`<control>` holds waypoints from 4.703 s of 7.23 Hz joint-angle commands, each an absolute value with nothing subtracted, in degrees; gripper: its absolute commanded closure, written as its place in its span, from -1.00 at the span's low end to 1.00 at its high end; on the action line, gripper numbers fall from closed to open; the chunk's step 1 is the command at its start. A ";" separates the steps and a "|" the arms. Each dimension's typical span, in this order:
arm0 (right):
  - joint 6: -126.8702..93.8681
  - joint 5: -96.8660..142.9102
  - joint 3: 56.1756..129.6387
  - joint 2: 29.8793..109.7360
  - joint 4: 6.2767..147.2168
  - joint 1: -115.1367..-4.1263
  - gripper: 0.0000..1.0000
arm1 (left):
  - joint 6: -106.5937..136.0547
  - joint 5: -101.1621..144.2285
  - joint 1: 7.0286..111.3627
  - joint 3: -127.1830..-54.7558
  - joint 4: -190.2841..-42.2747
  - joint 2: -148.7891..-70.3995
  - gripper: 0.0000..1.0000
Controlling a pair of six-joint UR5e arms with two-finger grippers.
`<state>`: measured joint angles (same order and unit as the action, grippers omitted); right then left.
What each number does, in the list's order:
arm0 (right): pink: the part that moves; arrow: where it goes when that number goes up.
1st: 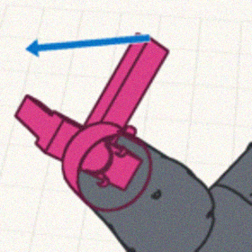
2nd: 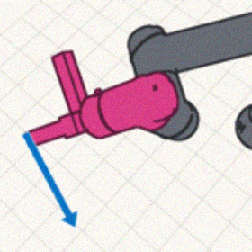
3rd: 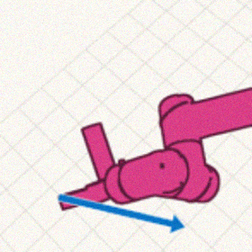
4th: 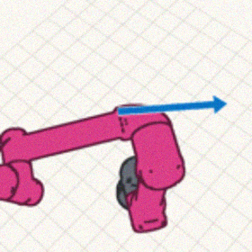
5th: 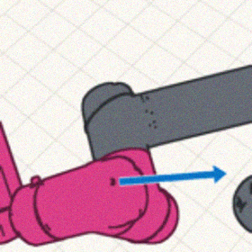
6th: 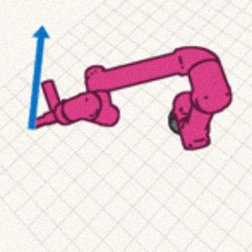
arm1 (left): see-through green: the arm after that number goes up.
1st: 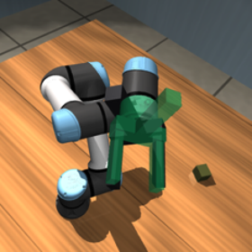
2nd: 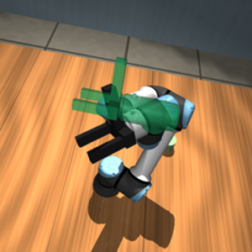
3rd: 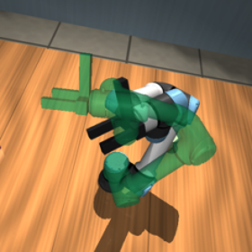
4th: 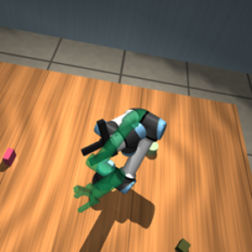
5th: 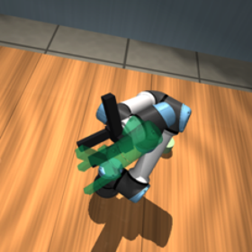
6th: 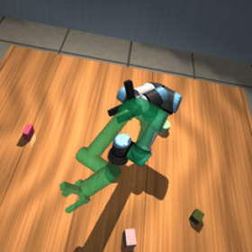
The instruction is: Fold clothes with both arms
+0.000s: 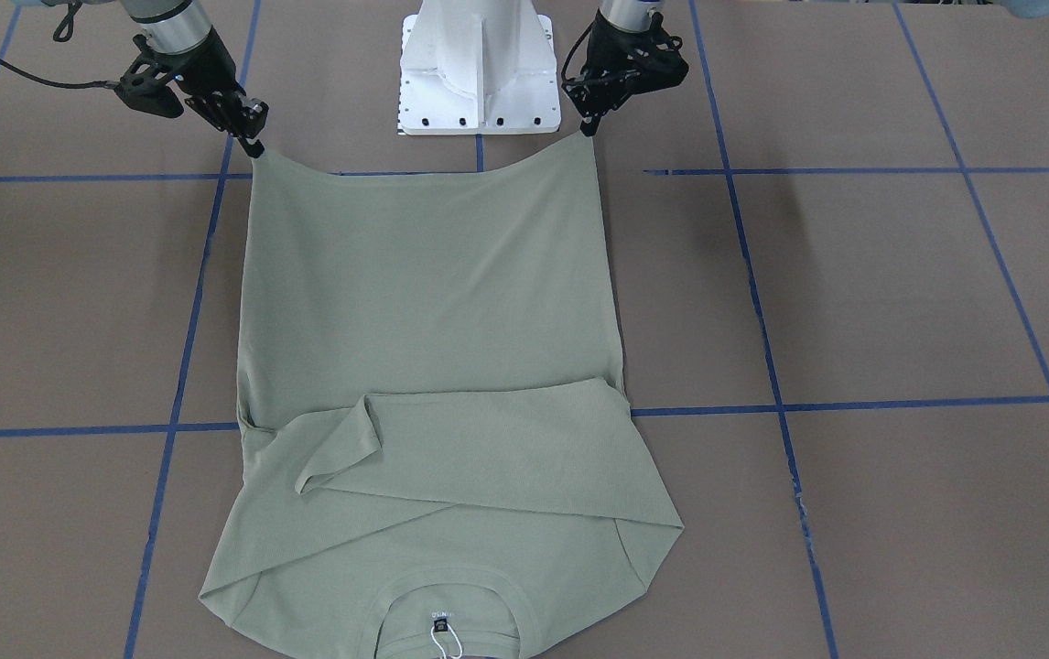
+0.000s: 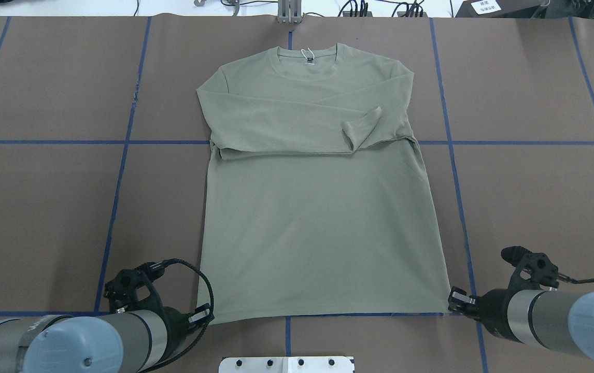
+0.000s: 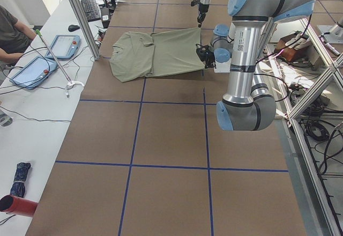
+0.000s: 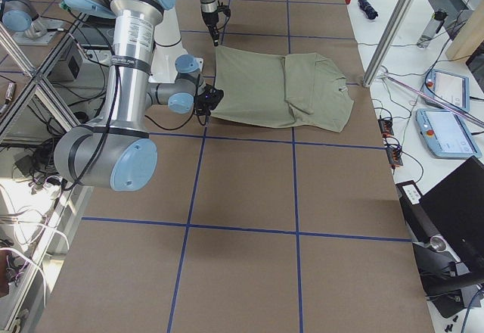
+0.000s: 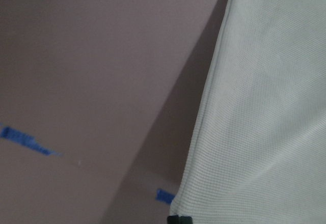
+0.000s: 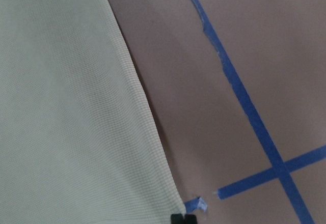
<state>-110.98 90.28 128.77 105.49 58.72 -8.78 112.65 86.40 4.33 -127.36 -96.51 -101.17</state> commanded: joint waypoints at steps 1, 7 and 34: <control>-112.57 90.18 132.70 107.22 58.80 -4.15 1.00 | 112.77 86.22 3.25 -131.82 -94.13 -97.32 1.00; -112.00 90.17 139.49 106.71 68.78 -11.29 1.00 | 106.93 89.54 15.75 -134.50 -93.87 -107.18 1.00; -101.15 104.24 100.21 72.43 75.67 -36.22 -0.52 | 85.61 92.29 44.03 -70.14 -135.79 -128.94 0.01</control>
<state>-98.73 104.55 101.76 72.30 75.64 -37.63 85.62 92.24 44.03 -70.10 -135.78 -128.95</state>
